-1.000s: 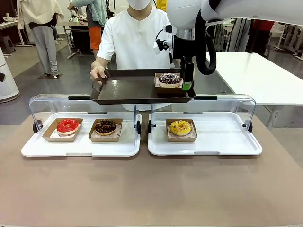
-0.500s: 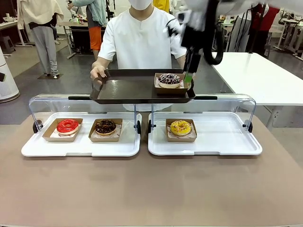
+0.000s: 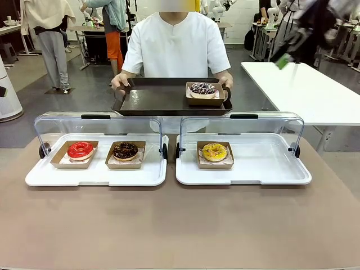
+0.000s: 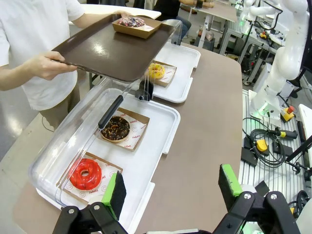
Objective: Provide the desired donut to the person.
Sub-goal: Pick up and lift the Paper togo box containing the Donut pointed at by the person.
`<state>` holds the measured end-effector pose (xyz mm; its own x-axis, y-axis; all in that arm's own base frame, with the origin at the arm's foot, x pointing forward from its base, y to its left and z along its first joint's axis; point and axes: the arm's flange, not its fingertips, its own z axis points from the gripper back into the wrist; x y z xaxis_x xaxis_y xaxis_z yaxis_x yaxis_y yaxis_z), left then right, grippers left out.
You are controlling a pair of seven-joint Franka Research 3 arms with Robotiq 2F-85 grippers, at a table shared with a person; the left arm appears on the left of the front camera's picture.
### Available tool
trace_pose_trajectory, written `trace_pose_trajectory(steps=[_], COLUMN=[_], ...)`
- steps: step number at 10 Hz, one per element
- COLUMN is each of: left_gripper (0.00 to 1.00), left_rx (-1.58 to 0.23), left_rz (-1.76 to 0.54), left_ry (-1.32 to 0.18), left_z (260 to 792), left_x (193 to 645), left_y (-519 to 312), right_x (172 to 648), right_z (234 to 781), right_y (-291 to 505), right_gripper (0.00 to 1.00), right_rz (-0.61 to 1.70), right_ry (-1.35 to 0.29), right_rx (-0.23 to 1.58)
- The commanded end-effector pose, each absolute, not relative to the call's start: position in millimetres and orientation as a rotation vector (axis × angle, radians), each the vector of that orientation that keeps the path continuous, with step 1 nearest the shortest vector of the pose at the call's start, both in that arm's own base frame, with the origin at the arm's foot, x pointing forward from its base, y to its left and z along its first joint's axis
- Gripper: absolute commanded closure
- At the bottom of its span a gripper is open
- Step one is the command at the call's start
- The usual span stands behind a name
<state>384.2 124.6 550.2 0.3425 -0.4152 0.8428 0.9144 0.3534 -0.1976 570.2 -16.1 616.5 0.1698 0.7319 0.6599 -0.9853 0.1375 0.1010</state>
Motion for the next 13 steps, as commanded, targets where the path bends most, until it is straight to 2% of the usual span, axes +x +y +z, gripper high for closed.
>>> trace_pose_trajectory(steps=[1, 3, 4, 6, 8, 13], left_gripper=[0.0, 0.0, 0.0, 0.0, 0.0, 0.0], left_rx=[-0.774, -0.774, -0.774, -0.774, -0.774, -0.774], left_rz=[-0.983, -0.983, -0.983, -0.983, -0.983, -0.983], left_ry=[-0.796, -0.796, -0.796, -0.796, -0.796, -0.796], left_z=[551.4, 551.4, 551.4, 551.4, 551.4, 551.4], left_x=[384.1, 384.1, 384.1, 384.1, 384.1, 384.1], left_y=[124.7, 124.7, 124.7, 124.7, 124.7, 124.7], right_x=[570.3, 575.5, 576.7, 568.0, 556.3, 544.7], right_z=[567.9, 531.1, 519.3, 506.0, 509.9, 519.6], right_y=[-53.7, -110.5, -130.6, -145.6, -160.3, -170.5], right_gripper=[0.0, 0.0, 0.0, 0.0, 0.0, 0.0], right_rz=[1.342, 1.34, 1.289, 1.226, 1.206, 1.246], right_ry=[-0.551, -0.672, -0.769, -0.831, -0.858, -0.806], right_rx=[0.768, 0.929, 0.931, 0.904, 0.892, 0.873])
